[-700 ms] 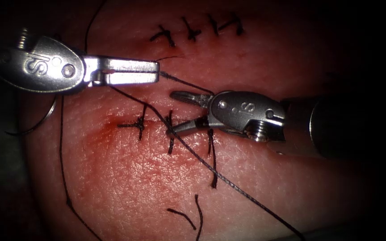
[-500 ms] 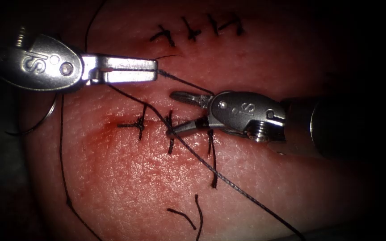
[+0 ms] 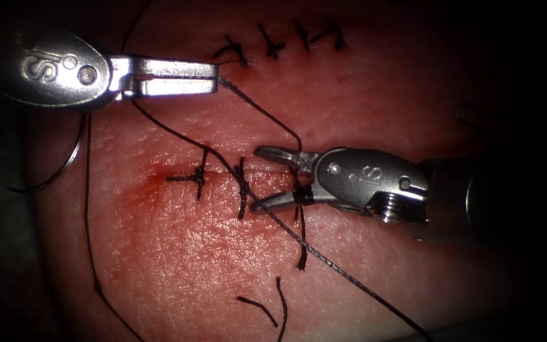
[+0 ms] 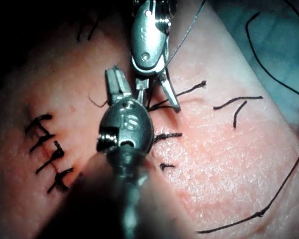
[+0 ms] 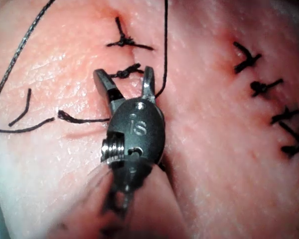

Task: Wound Closure
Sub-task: Snip suture with right jaws, then set suture down

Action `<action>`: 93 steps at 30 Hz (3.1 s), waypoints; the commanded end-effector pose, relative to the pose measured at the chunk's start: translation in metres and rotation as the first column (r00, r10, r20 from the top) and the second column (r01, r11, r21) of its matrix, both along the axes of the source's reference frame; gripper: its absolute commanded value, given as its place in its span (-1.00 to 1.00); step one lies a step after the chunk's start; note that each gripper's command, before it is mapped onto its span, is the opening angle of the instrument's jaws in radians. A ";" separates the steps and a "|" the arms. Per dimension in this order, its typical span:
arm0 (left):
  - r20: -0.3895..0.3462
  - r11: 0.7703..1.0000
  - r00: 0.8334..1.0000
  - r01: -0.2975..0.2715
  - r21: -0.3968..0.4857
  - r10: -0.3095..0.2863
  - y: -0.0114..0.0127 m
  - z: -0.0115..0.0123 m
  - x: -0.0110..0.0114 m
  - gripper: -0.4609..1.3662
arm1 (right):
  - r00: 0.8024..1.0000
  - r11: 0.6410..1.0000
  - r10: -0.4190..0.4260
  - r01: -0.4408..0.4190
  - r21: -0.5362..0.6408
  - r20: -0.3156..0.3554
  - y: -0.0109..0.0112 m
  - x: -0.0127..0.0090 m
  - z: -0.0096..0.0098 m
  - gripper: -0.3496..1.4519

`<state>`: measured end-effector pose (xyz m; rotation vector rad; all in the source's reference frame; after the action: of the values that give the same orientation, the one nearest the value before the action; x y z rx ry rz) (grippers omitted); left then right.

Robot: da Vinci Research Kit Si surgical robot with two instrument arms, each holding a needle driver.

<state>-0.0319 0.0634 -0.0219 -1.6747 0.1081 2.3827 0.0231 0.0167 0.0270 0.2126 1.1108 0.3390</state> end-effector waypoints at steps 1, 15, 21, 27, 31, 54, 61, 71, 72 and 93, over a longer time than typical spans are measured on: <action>-0.002 1.000 1.000 -0.006 0.000 0.006 0.0002 -0.0001 0.0001 -0.88 | 1.000 1.000 -0.003 0.003 0.001 -0.002 -0.0002 -0.0004 -0.0002 0.24; -0.002 1.000 1.000 -0.008 -0.018 0.008 0.0010 -0.0022 0.0003 -0.88 | 0.994 0.994 0.107 -0.107 -0.013 -0.004 0.0005 -0.0039 -0.0003 0.22; -0.003 1.000 1.000 -0.008 -0.015 0.008 0.0010 -0.0027 0.0003 -0.88 | 0.989 0.988 0.150 -0.149 -0.024 0.008 0.0010 -0.0034 0.0009 0.23; -0.006 1.000 1.000 -0.008 -0.019 0.008 0.0009 -0.0028 0.0001 -0.88 | 0.982 0.981 0.189 -0.189 -0.040 0.012 0.0013 -0.0016 0.0023 0.27; -0.006 1.000 1.000 -0.008 -0.019 0.008 0.0010 -0.0028 0.0001 -0.88 | 0.978 0.977 0.211 -0.210 -0.043 0.010 0.0009 -0.0005 0.0029 0.27; -0.004 1.000 1.000 -0.008 -0.014 0.008 0.0011 -0.0030 0.0002 -0.88 | 0.960 0.960 0.278 -0.278 -0.017 0.014 0.0007 0.0028 0.0042 0.28; -0.002 1.000 1.000 -0.005 -0.014 0.005 0.0012 -0.0031 0.0002 -0.88 | 0.959 0.959 0.282 -0.282 -0.021 0.017 0.0010 0.0028 0.0047 0.20; -0.002 1.000 1.000 -0.004 -0.013 0.004 0.0012 -0.0031 0.0001 -0.88 | 0.955 0.955 0.297 -0.297 -0.011 0.012 0.0013 0.0033 0.0047 -0.90; -0.002 1.000 1.000 -0.004 -0.013 0.004 0.0012 -0.0031 0.0001 -0.88 | 0.955 0.955 0.296 -0.296 -0.010 0.010 0.0013 0.0033 0.0047 -1.00; 0.002 1.000 1.000 0.004 -0.013 -0.004 0.0017 -0.0030 0.0000 -0.88 | 0.969 0.970 0.245 -0.245 -0.007 -0.020 0.0017 0.0006 0.0039 0.15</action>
<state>-0.0319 0.0650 -0.0249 -1.6792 0.1344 2.3824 0.0232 0.0184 0.0306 0.0630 1.1574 0.5522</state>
